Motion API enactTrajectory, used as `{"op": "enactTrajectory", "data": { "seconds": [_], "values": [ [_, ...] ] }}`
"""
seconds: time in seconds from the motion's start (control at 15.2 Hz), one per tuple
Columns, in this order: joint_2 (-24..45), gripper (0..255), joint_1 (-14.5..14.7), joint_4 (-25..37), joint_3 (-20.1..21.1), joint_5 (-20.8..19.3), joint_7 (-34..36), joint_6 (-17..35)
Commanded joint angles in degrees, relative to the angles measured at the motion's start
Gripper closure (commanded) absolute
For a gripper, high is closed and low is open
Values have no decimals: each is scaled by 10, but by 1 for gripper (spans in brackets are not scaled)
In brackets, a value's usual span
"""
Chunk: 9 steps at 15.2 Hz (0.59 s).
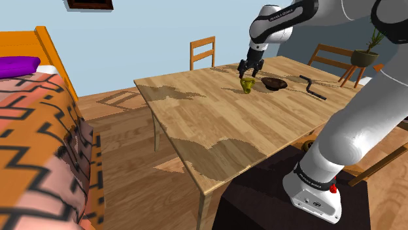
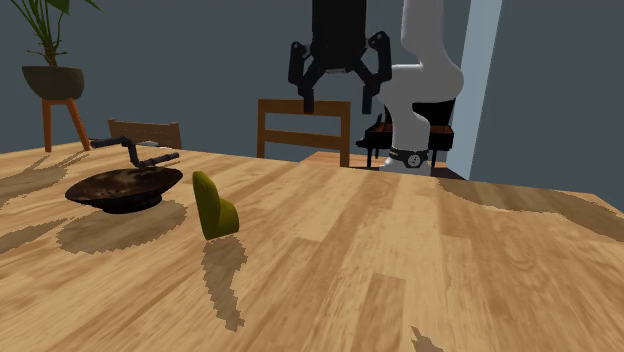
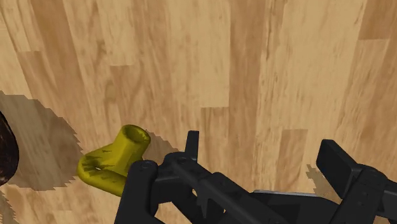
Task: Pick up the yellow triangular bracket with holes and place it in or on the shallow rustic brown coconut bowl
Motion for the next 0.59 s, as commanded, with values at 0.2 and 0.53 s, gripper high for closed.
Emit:
{"op": "enactTrajectory", "data": {
  "seconds": [0.2,0.53],
  "values": [
    [102,0,-19,52,-30,53,-34,31],
    [206,0,-53,118,-42,116,-70,45]
  ]
}}
